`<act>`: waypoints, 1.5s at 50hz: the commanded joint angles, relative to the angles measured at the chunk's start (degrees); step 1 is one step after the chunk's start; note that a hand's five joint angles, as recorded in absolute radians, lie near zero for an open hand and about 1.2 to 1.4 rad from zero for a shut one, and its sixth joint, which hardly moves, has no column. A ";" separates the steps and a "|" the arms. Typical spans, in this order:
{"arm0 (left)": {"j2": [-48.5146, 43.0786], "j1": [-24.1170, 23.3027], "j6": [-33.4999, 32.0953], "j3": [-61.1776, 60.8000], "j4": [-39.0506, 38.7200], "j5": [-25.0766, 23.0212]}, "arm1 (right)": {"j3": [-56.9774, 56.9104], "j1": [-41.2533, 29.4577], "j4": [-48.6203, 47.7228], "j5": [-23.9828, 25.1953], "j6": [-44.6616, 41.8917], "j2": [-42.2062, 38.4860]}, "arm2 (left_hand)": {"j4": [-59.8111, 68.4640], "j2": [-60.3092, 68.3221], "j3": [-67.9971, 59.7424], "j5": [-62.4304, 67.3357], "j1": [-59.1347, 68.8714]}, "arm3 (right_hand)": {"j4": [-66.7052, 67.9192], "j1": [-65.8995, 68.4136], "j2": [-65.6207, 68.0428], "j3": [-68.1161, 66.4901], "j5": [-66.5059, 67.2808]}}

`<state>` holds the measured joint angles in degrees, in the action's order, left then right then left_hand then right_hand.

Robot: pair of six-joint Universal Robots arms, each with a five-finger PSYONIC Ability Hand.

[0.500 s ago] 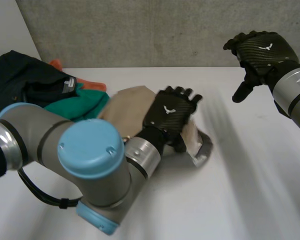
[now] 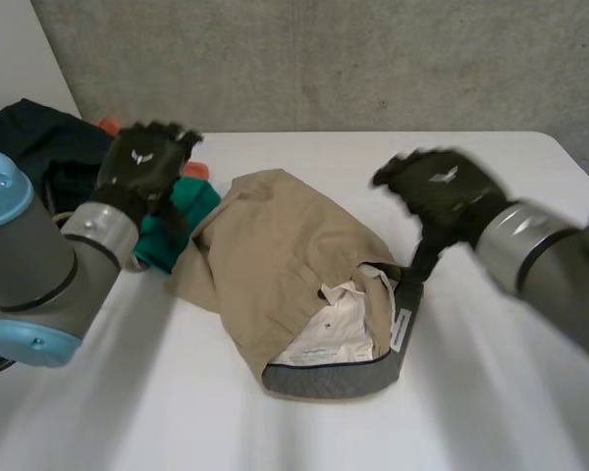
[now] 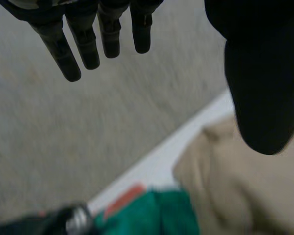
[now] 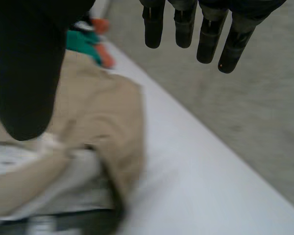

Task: Fold the laundry.

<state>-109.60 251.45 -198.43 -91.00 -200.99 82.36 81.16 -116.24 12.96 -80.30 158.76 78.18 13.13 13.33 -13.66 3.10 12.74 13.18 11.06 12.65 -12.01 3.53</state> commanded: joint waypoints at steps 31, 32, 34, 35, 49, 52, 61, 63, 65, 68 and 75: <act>-20.56 1.85 -8.90 9.26 4.99 -4.67 | -2.06 -22.89 -23.41 -7.86 13.51 -29.40 | 66.87 66.67 -66.33 66.90 67.25 | 33.52 35.64 34.05 -34.69 33.17; -20.48 1.68 -8.90 9.26 4.99 -4.58 | -2.06 -22.97 -23.77 -7.94 13.24 -29.40 | 66.87 66.67 -66.34 66.90 67.26 | 40.06 42.19 40.60 -41.24 39.71; -19.78 1.50 -8.90 8.91 4.90 -4.32 | -2.15 -22.97 -24.56 -8.21 12.28 -29.23 | 66.87 66.67 -66.34 66.90 67.26 | 66.63 68.76 67.17 -67.80 66.28; -19.60 1.41 -8.90 8.82 4.90 -4.23 | -2.15 -22.97 -24.65 -8.21 12.10 -28.96 | 66.87 66.67 -66.34 66.90 67.26 | 66.81 68.94 67.35 -67.99 66.46; 3.42 -1.40 -8.37 4.78 5.17 -0.27 | -0.12 -11.21 -21.05 -7.68 11.75 -13.94 | 66.87 66.67 -66.34 66.90 67.26 | 66.82 68.94 67.35 -67.99 66.47; 9.65 -3.06 -7.67 3.29 5.08 -0.36 | -0.91 -6.90 -18.68 -7.16 11.75 -8.50 | 66.87 66.67 -66.34 66.90 67.26 | 66.82 68.94 67.35 -67.99 66.47; 19.25 -8.08 -0.64 0.56 5.25 -0.71 | -2.59 -0.92 -13.23 -2.06 10.87 -1.89 | 66.87 66.67 -66.34 66.90 67.26 | 66.82 68.94 67.35 -67.99 66.47; 19.08 -8.25 -0.20 0.03 5.17 -0.71 | -2.76 -0.65 -10.52 -1.79 11.04 -1.89 | 66.87 66.67 -66.34 66.90 67.26 | 66.82 68.94 67.35 -67.99 66.47; 18.11 -8.34 -0.55 -0.67 4.90 -0.62 | -2.68 -0.65 -8.31 -1.62 11.74 -1.89 | 66.87 66.67 -66.34 66.90 67.26 | 47.84 49.97 48.38 -49.02 47.49; 15.39 -8.17 -0.99 -0.76 4.55 -0.36 | -1.36 -1.35 -5.23 -1.53 13.24 -2.15 | 66.87 66.67 -66.34 66.90 67.26 | 18.11 20.24 18.65 -19.28 17.76; 10.39 -8.34 -1.08 2.39 4.55 -0.10 | 1.89 -2.05 -2.42 -1.79 25.69 -2.85 | 66.87 66.67 -66.34 66.90 67.26 | 10.69 12.82 11.23 -11.87 10.34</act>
<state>-94.34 243.06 -199.14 -91.33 -196.34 82.00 80.25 -117.31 8.24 -81.78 174.08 76.23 68.71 68.30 -68.00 56.55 63.87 25.50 22.33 25.38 -25.31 15.39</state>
